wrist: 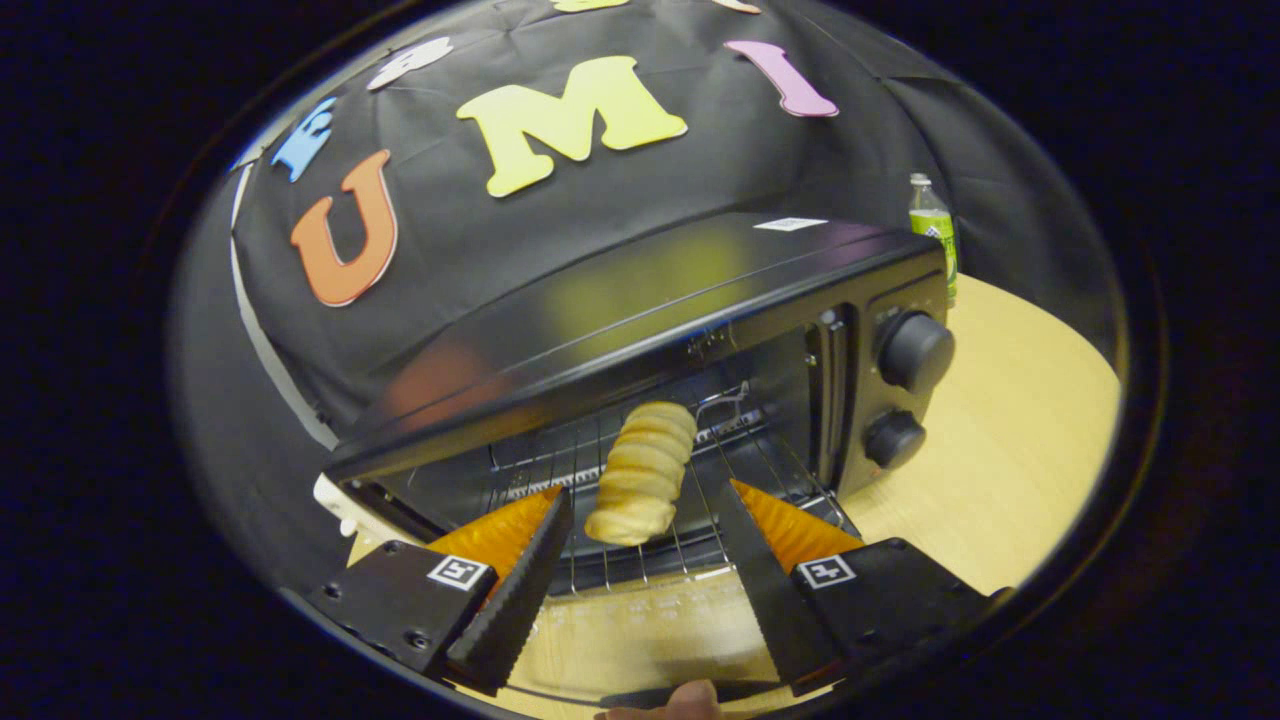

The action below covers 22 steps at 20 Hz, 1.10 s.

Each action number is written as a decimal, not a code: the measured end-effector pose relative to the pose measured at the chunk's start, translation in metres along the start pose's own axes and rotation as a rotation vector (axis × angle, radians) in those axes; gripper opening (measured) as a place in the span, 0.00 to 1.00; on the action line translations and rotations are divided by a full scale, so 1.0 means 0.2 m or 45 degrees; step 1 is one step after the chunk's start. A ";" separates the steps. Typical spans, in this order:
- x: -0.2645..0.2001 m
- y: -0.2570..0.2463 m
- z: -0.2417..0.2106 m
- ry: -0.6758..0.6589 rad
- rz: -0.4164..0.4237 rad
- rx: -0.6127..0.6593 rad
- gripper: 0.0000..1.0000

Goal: Open the toaster oven, put the food inside, and close the toaster oven door.

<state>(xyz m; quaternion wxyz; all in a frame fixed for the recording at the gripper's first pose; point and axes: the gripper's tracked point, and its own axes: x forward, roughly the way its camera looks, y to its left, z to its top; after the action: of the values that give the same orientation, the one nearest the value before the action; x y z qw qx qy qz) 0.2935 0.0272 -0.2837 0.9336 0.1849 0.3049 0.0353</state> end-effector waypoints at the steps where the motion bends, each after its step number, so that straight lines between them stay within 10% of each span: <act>1: -0.07 0.00 -0.03 0.009 0.013 -0.011 0.97; 11: -0.72 0.01 -0.22 -0.015 0.153 -0.273 0.98; 22: -0.64 -0.09 -0.71 0.231 0.100 -0.422 1.00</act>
<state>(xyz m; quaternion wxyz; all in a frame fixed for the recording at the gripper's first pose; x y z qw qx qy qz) 0.1050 0.0346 -0.3249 0.9178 0.0363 0.3705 0.1379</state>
